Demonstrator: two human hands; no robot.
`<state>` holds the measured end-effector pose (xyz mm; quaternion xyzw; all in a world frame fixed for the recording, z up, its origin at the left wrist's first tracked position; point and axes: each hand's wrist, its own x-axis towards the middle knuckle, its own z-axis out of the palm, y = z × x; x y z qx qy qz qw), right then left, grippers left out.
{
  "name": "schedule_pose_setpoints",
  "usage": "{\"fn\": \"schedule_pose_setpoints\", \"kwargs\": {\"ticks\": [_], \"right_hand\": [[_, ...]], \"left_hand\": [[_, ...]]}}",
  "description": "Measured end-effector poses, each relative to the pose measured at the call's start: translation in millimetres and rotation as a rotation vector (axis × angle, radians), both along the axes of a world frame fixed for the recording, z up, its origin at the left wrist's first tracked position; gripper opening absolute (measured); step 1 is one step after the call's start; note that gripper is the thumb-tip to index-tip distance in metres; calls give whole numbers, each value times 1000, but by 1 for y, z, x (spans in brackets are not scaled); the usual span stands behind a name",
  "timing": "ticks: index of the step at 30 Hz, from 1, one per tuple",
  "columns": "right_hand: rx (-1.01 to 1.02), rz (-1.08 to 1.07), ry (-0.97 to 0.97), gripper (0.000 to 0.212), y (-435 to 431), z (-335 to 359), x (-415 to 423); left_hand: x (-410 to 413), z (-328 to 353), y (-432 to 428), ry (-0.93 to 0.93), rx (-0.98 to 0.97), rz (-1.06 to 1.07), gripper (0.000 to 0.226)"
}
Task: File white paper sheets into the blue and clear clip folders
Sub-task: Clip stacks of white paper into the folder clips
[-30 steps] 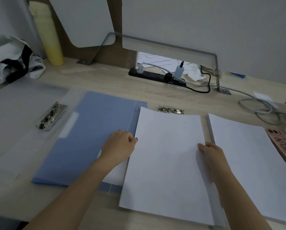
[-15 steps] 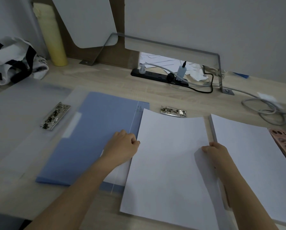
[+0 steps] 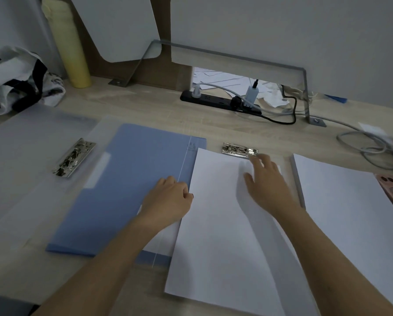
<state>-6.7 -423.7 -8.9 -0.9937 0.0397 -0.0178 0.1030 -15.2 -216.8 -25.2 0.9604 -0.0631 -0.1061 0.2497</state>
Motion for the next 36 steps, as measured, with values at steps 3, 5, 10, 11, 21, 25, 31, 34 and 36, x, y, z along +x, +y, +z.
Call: {"fn": "schedule_pose_setpoints", "kwargs": {"ticks": [3,5,10,11,21,25,31,34,36], "right_hand": [[72,85,-25,49,15,-10,35],[65,116,-52,48,20,-18,50],[10,100,-208,45,20,-38,66],[-4,89,-244,44,20,-42,67],[41,45,-285,59,22,-45,67],[122,26,-327,49,22,-42,64],[414,-153,-402,61,20,-34,62],[486,-273,-392,60,6,-21,52],[493,-311,-320,56,-11,-11,40]], "left_hand": [[1,-2,0,2,-13,-6,27],[3,-3,0,16,-10,-8,27],[6,-3,1,69,8,-11,35],[7,-3,1,76,1,-10,35],[5,0,0,34,-5,-11,36],[3,-1,0,38,-15,3,36],[3,-1,0,58,-27,15,36],[4,0,1,61,-26,10,36],[3,0,1,62,-35,9,36]]}}
